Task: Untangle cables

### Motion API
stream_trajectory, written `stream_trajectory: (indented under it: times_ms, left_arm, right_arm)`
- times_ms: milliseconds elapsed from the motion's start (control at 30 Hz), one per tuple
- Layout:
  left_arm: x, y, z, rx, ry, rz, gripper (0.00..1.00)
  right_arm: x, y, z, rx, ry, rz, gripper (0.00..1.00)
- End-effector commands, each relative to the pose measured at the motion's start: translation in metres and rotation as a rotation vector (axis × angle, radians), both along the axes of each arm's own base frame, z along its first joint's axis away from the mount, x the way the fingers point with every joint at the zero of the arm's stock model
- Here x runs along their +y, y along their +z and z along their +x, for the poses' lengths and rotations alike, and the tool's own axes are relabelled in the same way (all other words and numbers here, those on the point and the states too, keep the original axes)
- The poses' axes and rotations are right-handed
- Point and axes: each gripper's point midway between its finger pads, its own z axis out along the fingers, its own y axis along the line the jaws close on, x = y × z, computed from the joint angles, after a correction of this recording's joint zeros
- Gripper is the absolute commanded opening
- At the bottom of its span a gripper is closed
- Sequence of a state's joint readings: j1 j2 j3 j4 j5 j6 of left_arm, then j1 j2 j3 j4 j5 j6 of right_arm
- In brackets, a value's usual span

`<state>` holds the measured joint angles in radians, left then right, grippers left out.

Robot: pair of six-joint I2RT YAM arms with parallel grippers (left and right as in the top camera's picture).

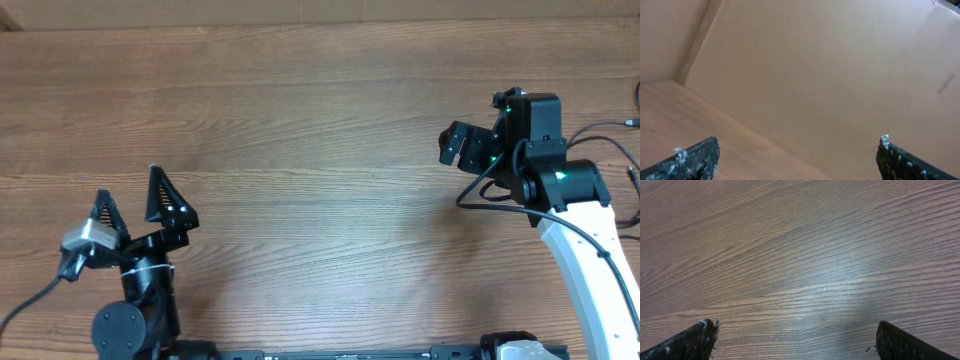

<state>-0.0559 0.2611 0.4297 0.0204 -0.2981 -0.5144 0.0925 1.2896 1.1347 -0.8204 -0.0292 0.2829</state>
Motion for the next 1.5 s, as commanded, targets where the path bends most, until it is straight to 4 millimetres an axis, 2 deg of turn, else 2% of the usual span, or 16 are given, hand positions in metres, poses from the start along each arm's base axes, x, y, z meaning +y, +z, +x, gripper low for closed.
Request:
stream_trajectory:
  times_ms: [0,400,700,833,1000,1033,1200,1267,1467]
  left_arm:
    - [0.001,-0.014,-0.001,-0.059,-0.019,-0.091,1.0]
    - [0.01,-0.017,-0.026,-0.239,0.018,-0.105,1.0]
    - [0.024,-0.025,-0.027,-0.232,0.087,-0.097,1.0]
    - [0.037,-0.046,-0.023,-0.19,0.148,-0.091,1.0]
    - [0.04,-0.1,-0.008,-0.07,0.16,-0.103,0.99]
    - [0.04,-0.117,-0.004,0.003,0.161,-0.108,0.99]
    - [0.04,-0.144,-0.002,0.12,0.165,-0.11,1.0]
    - [0.04,-0.161,-0.002,0.191,0.168,-0.111,1.0]
    - [0.029,-0.164,0.002,0.264,0.125,0.071,1.0]
  right_arm:
    - [0.002,0.001,0.0,-0.004,0.004,0.003,1.0]
    - [0.002,0.001,0.0,-0.004,0.004,0.003,1.0]
    - [0.002,0.001,0.0,-0.004,0.004,0.003,1.0]
    - [0.002,0.001,0.0,-0.004,0.004,0.003,1.0]
    - [0.002,0.001,0.0,-0.004,0.004,0.003,1.0]
    - [0.002,0.001,0.0,-0.004,0.004,0.003,1.0]
    - [0.002,0.001,0.0,-0.004,0.004,0.003,1.0]
    - [0.002,0.001,0.0,-0.004,0.004,0.003,1.0]
    - [0.002,0.001,0.0,-0.004,0.004,0.003,1.0]
